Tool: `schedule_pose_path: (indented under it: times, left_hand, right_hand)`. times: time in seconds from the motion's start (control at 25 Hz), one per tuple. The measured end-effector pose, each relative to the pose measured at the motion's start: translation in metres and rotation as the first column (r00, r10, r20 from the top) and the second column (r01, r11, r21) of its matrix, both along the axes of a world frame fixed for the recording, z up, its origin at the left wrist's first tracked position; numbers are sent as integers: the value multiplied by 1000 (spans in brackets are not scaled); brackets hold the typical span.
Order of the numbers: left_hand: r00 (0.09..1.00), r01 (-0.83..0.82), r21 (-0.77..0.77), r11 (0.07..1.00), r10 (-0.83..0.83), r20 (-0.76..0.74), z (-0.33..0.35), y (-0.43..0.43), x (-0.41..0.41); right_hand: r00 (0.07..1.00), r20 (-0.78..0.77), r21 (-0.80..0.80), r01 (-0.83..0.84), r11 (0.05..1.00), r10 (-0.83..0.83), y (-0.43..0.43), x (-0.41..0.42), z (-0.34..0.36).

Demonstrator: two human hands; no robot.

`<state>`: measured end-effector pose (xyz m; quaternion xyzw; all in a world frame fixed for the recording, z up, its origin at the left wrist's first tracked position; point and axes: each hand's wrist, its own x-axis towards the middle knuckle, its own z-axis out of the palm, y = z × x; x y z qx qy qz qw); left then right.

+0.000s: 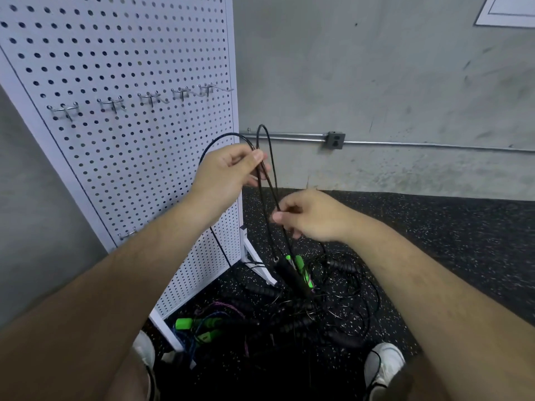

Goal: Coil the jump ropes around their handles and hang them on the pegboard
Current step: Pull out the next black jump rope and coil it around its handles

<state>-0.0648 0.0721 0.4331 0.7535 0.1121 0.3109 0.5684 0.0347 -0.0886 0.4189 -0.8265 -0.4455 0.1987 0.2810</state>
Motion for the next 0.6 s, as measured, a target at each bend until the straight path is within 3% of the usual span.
schedule_pose_path:
  times: [0.08,0.16,0.32,0.44,0.52,0.6]
  left_hand:
    - [1000,6,-26,1000,-6,5,-2,5,1]
    - [998,28,-9,1000,-29,-47,-6,5,-1]
    - [941,113,115,987,-69,-332,-32,-13,-7]
    - [935,180,29,983,-162,-315,-44,-30,-6]
    - [955,129,67,989,-105,-277,-38,-30,-3]
    - [970,65,139,988,-30,-243,-27,-24,-3]
  right_hand:
    - [997,8,58,79,995,-79,1,2,-1]
    - [991,-49,216,134,967,-126,6,4,4]
    - [976,-118,501,216,838,-181,18,6,18]
    - [969,-147,565,248,787,-200,25,7,21]
    - [960,-217,582,272,766,-177,25,9,21]
    - [952,-268,461,261,849,-147,17,10,17]
